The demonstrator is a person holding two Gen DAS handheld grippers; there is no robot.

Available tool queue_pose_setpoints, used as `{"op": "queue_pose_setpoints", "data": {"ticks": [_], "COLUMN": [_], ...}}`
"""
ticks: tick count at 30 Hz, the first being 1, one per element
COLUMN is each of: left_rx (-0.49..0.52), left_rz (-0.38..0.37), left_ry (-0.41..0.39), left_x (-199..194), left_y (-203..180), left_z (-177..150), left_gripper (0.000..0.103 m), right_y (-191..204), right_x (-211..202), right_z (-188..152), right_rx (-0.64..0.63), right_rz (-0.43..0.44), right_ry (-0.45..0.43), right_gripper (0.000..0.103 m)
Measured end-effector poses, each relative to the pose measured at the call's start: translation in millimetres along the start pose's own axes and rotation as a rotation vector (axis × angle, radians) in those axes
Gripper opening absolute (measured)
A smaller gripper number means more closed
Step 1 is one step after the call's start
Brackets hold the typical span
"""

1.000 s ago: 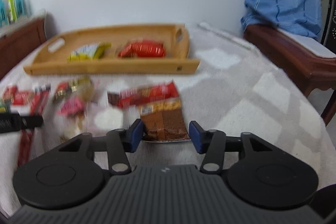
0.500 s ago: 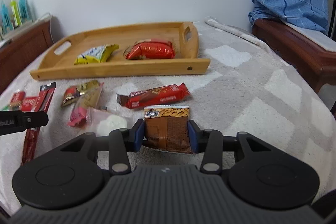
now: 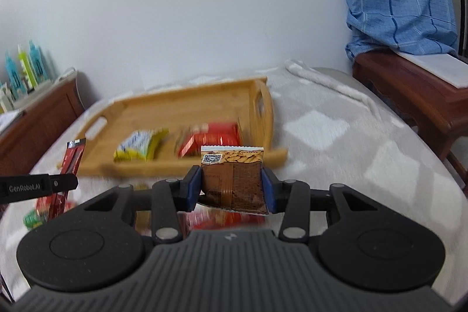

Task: Organize snacks
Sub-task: 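Carry both bars onto the tray and open both tools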

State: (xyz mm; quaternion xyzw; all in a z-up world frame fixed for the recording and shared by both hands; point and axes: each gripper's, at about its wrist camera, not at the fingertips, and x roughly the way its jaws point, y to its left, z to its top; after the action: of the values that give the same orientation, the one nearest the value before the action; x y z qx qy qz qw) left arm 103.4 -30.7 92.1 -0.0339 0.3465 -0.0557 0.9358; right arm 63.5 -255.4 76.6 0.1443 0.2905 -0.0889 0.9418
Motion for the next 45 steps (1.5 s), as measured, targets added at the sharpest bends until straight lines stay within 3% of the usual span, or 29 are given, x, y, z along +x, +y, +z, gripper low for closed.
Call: {"op": "queue_pose_setpoints", "data": {"ticks": [10, 18, 29, 39, 45], "left_rx": [0.034, 0.096, 0.128, 0.190, 0.176], "left_rz": [-0.015, 0.006, 0.034, 0.021, 0.005], "left_ry": [0.009, 0.024, 0.084, 0.079, 0.082], "left_x": [52.4, 109.1, 170.4, 180.5, 176.2], "left_y": [8.1, 17.7, 18.3, -1.2, -8.3], "left_z": [74.3, 101.2, 91.7, 78.2, 75.2], "left_gripper": [0.019, 0.019, 0.019, 0.019, 0.019], "right_y": [-2.4, -9.8, -13.1, -9.0, -1.8], "right_x": [64.9, 131.2, 184.2, 196.8, 195.4], "right_z": [70.3, 86.3, 82.0, 73.9, 73.2], "right_rx": [0.064, 0.110, 0.113, 0.062, 0.026], "right_rz": [0.053, 0.077, 0.069, 0.030, 0.030], "right_ry": [0.003, 0.073, 0.143, 0.157, 0.150], "right_gripper": [0.047, 0.047, 0.047, 0.047, 0.047]}}
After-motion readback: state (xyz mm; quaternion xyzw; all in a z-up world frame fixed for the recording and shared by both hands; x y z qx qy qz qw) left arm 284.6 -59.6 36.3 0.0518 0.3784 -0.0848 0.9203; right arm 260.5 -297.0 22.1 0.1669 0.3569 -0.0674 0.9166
